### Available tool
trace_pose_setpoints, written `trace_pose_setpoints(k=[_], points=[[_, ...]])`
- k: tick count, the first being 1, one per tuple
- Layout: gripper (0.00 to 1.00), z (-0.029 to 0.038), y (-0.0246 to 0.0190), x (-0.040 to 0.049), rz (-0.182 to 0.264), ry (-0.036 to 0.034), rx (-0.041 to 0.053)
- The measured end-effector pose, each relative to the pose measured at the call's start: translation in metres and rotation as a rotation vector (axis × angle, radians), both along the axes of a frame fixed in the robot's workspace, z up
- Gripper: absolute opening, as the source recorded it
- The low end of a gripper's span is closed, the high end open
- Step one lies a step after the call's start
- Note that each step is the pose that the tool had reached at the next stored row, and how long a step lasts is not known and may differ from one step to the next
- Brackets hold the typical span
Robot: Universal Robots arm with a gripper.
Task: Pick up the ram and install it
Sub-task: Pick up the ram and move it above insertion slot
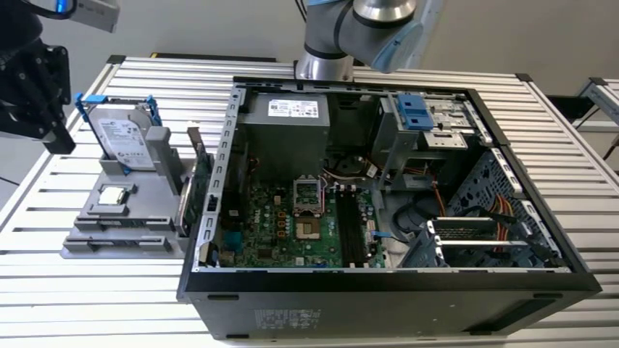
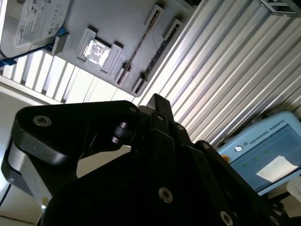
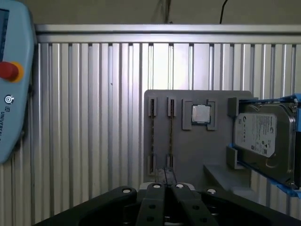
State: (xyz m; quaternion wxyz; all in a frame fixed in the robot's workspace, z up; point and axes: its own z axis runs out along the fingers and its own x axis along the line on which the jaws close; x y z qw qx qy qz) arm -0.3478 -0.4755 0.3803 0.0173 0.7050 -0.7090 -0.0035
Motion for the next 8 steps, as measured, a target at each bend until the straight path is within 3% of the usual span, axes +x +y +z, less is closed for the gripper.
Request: trace_pose_setpoints(k=[8], points=[[0.00,-0.0066,0.0001,0.0004,-0.001,0.0002,-0.0003]])
